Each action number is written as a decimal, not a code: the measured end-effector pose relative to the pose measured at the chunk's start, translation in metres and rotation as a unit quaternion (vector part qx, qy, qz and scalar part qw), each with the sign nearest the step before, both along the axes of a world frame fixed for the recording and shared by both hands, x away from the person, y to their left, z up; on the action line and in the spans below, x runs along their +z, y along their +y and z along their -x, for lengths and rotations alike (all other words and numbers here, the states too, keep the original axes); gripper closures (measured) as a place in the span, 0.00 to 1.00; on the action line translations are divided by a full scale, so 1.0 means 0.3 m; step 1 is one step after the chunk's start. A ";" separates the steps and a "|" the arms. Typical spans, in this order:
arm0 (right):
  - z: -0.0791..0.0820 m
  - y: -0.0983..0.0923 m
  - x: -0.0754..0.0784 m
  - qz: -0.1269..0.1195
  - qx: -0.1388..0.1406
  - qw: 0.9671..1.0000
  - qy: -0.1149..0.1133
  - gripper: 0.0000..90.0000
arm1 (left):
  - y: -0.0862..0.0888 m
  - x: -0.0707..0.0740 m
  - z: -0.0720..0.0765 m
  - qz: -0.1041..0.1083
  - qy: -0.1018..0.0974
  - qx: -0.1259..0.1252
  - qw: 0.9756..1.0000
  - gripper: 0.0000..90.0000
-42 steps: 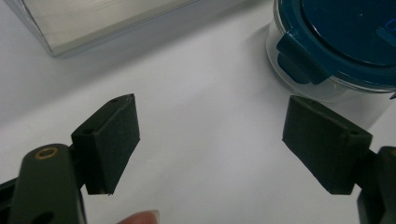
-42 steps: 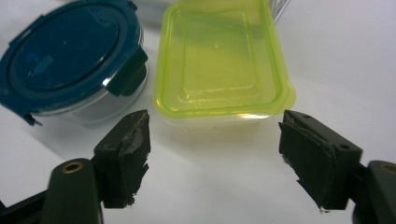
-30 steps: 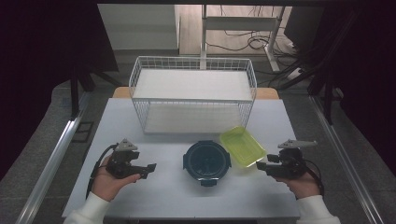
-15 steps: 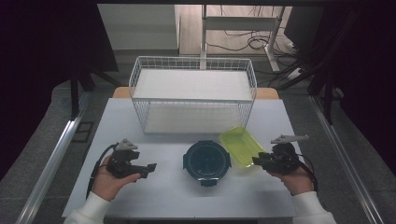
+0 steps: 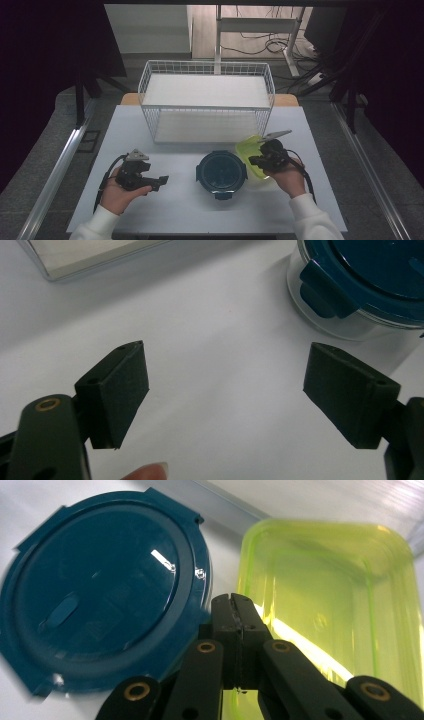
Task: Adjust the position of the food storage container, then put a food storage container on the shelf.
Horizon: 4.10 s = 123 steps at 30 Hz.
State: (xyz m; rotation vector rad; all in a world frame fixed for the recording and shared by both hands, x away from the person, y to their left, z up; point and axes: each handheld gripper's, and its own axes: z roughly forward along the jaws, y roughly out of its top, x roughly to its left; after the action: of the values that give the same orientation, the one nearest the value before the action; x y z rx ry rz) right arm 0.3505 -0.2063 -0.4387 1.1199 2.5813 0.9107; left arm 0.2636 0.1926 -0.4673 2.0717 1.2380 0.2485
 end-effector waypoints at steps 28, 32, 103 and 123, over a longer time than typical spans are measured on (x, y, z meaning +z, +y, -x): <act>-0.037 0.115 -0.038 0.053 0.039 0.998 0.002 0.99 | -0.026 -0.017 -0.012 -0.012 0.008 -0.012 1.000 0.21; -0.036 0.131 -0.041 0.049 0.043 0.998 0.002 0.99 | -0.022 -0.013 -0.014 -0.010 0.007 -0.010 1.000 0.21; 0.130 0.045 -0.036 -0.139 0.001 0.990 0.023 0.20 | 0.056 0.021 0.035 0.049 -0.011 0.047 0.998 0.14; 0.145 0.169 -0.121 -0.192 0.028 0.972 0.129 0.19 | -0.002 -0.090 -0.030 0.157 0.091 0.013 0.983 0.21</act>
State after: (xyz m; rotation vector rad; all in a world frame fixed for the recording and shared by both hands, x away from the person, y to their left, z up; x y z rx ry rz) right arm 0.3070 -0.1556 -0.4751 1.3454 2.7224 1.4126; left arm 0.2727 0.1920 -0.4944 1.8354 1.3197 -0.1230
